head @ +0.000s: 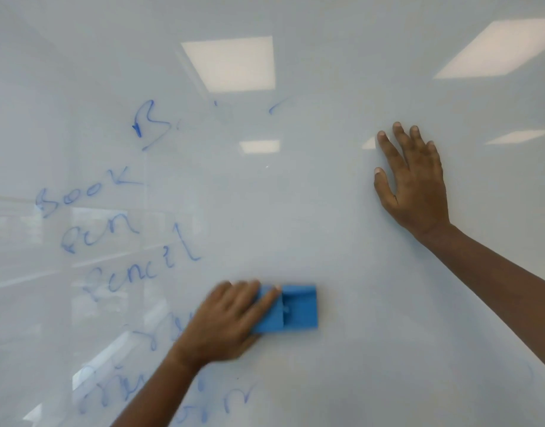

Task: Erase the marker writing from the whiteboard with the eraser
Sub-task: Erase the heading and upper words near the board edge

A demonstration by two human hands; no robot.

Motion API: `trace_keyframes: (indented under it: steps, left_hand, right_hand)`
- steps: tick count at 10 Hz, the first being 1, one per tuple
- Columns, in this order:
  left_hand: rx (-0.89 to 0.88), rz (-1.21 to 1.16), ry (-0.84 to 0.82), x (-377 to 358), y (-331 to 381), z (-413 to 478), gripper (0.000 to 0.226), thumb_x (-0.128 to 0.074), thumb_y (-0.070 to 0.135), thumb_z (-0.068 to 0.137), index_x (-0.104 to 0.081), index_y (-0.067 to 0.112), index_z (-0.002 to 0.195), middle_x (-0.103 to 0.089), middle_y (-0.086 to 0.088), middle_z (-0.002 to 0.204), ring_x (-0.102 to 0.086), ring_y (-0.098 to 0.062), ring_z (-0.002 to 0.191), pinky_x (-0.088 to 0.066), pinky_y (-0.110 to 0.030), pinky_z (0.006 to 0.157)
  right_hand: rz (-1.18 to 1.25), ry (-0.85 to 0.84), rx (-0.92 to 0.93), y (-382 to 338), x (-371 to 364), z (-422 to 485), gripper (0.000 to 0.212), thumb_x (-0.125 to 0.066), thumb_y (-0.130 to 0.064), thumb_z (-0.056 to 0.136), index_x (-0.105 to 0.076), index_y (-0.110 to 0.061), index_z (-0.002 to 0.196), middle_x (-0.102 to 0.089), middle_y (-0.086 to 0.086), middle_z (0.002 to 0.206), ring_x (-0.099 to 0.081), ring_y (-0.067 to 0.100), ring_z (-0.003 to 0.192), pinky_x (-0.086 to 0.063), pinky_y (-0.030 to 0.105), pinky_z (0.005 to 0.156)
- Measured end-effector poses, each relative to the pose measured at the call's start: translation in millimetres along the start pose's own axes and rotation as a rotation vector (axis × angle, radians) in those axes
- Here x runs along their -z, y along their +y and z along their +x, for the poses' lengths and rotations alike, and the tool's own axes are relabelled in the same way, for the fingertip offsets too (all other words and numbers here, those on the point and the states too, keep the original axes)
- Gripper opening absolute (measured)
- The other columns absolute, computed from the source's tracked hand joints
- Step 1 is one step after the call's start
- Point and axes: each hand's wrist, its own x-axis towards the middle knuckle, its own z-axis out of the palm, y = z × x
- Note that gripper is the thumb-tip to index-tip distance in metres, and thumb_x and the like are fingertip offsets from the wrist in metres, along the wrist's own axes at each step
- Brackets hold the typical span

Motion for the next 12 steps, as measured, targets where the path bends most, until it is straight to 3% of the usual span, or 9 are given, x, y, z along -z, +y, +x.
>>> trace_keyframes:
  steps: [2,3,5,7,8,9,10,11,12]
  left_hand:
    - [0.621,0.045,-0.017,12,-19,21,0.059,-0.042,0.037,0.082,-0.039,0.001,0.128,-0.059,-0.024,0.099,-0.055,-0.034,0.083,-0.047,-0.038,0.067]
    - [0.586,-0.002,0.021,2,15,1,0.056,-0.037,0.039,0.086,-0.037,0.003,0.129,-0.048,-0.019,0.107,-0.044,-0.031,0.089,-0.037,-0.039,0.075]
    - [-0.010,-0.051,-0.062,-1,29,-20,0.054,-0.018,0.038,0.094,-0.018,0.016,0.143,-0.042,-0.012,0.109,-0.044,-0.026,0.091,-0.035,-0.035,0.077]
    - [0.558,0.014,0.053,16,-76,67,0.059,-0.045,0.039,0.085,-0.042,0.005,0.133,-0.059,-0.026,0.101,-0.059,-0.037,0.078,-0.047,-0.039,0.063]
    - [0.826,0.015,0.056,25,-126,104,0.062,-0.055,0.035,0.086,-0.036,0.008,0.138,-0.051,-0.027,0.114,-0.053,-0.043,0.091,-0.044,-0.048,0.069]
    - [1.239,0.004,0.159,28,-162,115,0.065,-0.054,0.038,0.085,-0.029,0.012,0.139,-0.043,-0.024,0.126,-0.046,-0.041,0.108,-0.040,-0.051,0.083]
    - [1.577,-0.079,0.302,29,-176,113,0.064,-0.053,0.039,0.083,-0.028,0.012,0.136,-0.039,-0.019,0.131,-0.044,-0.035,0.114,-0.038,-0.045,0.092]
    - [1.664,-0.109,0.327,29,-175,127,0.066,-0.054,0.039,0.083,-0.027,0.011,0.136,-0.037,-0.017,0.132,-0.043,-0.032,0.116,-0.036,-0.042,0.095]
    - [1.453,-0.057,0.238,21,-151,166,0.069,-0.055,0.041,0.083,-0.027,0.008,0.136,-0.039,-0.019,0.132,-0.044,-0.035,0.116,-0.038,-0.042,0.092]
  right_hand:
    - [0.001,0.002,-0.001,0,-1,0,0.054,-0.030,-0.032,0.091,-0.037,-0.011,0.140,-0.033,0.015,0.148,-0.026,0.033,0.138,-0.017,0.047,0.113]
    - [0.002,0.005,-0.003,0,-1,-1,0.053,-0.030,-0.031,0.091,-0.037,-0.010,0.140,-0.033,0.015,0.148,-0.026,0.033,0.138,-0.017,0.048,0.113]
    - [0.009,0.008,0.001,-1,0,-1,0.053,-0.030,-0.031,0.091,-0.038,-0.010,0.139,-0.034,0.016,0.147,-0.027,0.034,0.137,-0.018,0.048,0.112]
    - [0.011,0.022,0.006,-2,1,-1,0.053,-0.030,-0.031,0.091,-0.039,-0.009,0.138,-0.036,0.017,0.146,-0.029,0.035,0.136,-0.020,0.049,0.111]
    - [0.016,0.021,0.003,-2,1,-1,0.054,-0.030,-0.031,0.091,-0.040,-0.008,0.138,-0.036,0.017,0.146,-0.029,0.035,0.136,-0.020,0.049,0.111]
    - [0.015,0.023,0.003,-3,1,-1,0.053,-0.030,-0.031,0.091,-0.040,-0.008,0.138,-0.037,0.017,0.146,-0.029,0.035,0.136,-0.020,0.049,0.111]
    - [0.015,0.028,0.001,-3,1,-1,0.053,-0.030,-0.031,0.090,-0.040,-0.008,0.138,-0.037,0.017,0.145,-0.030,0.035,0.136,-0.020,0.049,0.111]
    - [0.006,0.030,0.001,-3,0,0,0.053,-0.030,-0.030,0.090,-0.040,-0.008,0.138,-0.037,0.017,0.145,-0.030,0.035,0.136,-0.021,0.049,0.111]
    - [-0.002,0.028,-0.001,-3,0,-1,0.054,-0.030,-0.030,0.090,-0.040,-0.009,0.138,-0.037,0.017,0.146,-0.030,0.035,0.136,-0.020,0.049,0.111]
